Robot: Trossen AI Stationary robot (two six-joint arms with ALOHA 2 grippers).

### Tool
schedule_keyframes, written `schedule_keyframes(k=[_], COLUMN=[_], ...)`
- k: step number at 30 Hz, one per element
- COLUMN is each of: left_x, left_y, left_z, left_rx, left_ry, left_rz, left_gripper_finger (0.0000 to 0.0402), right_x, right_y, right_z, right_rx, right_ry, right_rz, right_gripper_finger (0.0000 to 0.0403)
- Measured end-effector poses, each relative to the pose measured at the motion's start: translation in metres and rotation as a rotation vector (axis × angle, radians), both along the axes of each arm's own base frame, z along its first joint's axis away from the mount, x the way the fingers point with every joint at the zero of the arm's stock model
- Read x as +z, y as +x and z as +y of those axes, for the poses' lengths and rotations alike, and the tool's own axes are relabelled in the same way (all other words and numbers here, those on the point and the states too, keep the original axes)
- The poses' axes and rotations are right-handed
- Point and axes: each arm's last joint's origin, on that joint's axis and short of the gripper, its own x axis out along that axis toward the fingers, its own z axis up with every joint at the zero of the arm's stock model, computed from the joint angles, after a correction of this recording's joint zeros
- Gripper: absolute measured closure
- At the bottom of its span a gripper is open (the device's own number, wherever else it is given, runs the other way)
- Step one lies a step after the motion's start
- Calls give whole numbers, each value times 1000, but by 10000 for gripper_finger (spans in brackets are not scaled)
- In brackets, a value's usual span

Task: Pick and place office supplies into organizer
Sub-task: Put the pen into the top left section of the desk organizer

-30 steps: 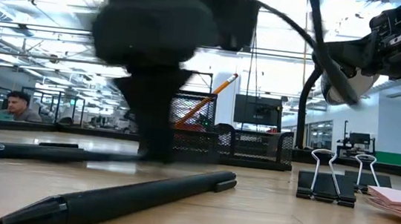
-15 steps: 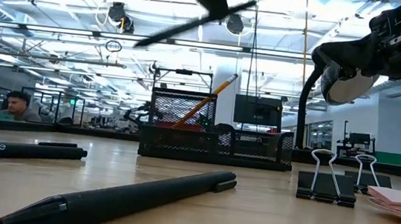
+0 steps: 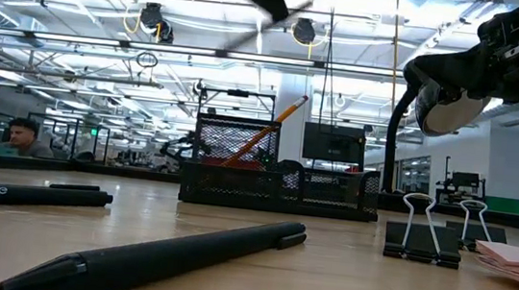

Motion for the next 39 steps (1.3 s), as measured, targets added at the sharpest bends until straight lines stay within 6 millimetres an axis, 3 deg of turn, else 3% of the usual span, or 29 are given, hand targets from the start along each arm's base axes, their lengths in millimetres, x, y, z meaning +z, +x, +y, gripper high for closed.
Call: schedule_keyframes(k=[4,7,10,16,26,36,39], left_x=[-24,-39,-56,-94,-105,-140,-142], left_y=[-6,-17,-27,-38,-43,-33,-33], left_z=[29,34,36,49,65,68,68], left_rx=[-151,-288,-328,-239,-209,-179,-176], left_ry=[-100,-121,-155,-197,-190,-237,-242], left_rz=[-266,-458,-528,-432,-389,-286,-283], left_gripper_finger=[376,377,384,380,384,383,379], right_x=[0,-1,-1,-2,-2,-3,-3], right_y=[0,0,1,2,1,2,2], right_z=[0,0,0,-1,-2,-3,-3], right_rx=[1,0,-1,-4,-57,-77,-77], right_ry=[3,5,7,3,15,24,24], right_rz=[3,8,13,22,13,21,21], right_gripper_finger=[403,403,403,403,403,403,403])
